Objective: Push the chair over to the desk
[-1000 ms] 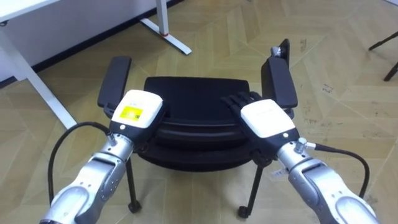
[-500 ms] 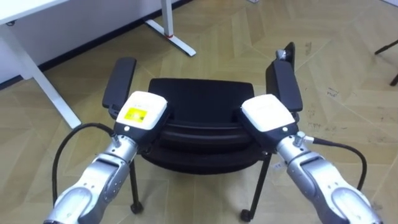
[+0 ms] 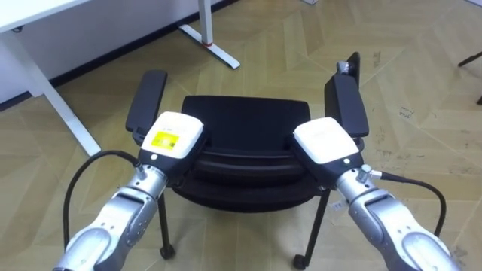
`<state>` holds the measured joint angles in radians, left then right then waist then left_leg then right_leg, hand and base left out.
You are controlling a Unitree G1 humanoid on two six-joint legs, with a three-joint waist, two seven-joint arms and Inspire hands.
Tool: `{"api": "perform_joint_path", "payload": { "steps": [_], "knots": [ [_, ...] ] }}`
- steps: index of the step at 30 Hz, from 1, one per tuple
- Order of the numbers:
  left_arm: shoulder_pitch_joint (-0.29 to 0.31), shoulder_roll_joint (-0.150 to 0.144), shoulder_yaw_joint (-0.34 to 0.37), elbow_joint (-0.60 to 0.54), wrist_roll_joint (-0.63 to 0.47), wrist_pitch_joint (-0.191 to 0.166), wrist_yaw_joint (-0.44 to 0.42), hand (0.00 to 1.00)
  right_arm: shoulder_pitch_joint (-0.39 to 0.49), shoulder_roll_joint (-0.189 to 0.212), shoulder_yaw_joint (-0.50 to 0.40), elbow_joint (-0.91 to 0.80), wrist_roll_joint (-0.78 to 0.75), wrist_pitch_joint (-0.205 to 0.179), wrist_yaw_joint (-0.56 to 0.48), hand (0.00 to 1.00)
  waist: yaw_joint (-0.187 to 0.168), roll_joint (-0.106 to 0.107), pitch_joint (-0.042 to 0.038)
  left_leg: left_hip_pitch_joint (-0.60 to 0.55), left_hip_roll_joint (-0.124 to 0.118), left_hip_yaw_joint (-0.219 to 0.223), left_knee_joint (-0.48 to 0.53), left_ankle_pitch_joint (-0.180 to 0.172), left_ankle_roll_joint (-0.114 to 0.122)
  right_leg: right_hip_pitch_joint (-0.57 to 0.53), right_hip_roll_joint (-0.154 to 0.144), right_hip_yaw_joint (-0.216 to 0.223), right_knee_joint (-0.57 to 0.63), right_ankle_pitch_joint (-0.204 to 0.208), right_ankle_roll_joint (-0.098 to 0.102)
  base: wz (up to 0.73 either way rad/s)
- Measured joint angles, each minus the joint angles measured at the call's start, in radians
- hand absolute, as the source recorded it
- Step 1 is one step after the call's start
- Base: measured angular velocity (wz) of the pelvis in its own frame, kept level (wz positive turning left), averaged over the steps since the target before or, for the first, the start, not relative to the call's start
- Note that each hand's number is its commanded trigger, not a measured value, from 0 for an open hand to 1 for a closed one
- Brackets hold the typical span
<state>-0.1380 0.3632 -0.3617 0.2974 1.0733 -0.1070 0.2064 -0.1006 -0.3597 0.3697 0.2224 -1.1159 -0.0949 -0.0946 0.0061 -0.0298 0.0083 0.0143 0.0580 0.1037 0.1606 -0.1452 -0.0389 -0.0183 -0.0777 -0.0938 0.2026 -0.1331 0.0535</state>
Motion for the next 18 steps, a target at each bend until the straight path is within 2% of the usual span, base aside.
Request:
{"api": "perform_joint_path", "payload": {
  "steps": [16, 18],
  "knots": [
    [0.0, -0.005, 0.0, 0.018, 0.0, -0.002, 0.021, 1.0, 0.001, 0.001, 0.003, 0.016, -0.007, -0.001, -0.034, 1.0, 0.001, 0.004, 0.0014, 0.001, 0.0, -0.005, 0.007, 0.0, 0.0, 0.002, -0.001, -0.004, 0.007, -0.003, -0.002, 0.0],
    [-0.004, -0.009, 0.0, 0.032, 0.0, -0.007, 0.021, 1.0, 0.0, 0.003, 0.003, 0.029, -0.011, -0.007, -0.041, 1.0, 0.003, 0.002, 0.0031, 0.006, 0.0, -0.004, 0.013, -0.003, -0.003, -0.001, -0.003, -0.004, 0.033, -0.019, -0.005, 0.0]
  ]
}}
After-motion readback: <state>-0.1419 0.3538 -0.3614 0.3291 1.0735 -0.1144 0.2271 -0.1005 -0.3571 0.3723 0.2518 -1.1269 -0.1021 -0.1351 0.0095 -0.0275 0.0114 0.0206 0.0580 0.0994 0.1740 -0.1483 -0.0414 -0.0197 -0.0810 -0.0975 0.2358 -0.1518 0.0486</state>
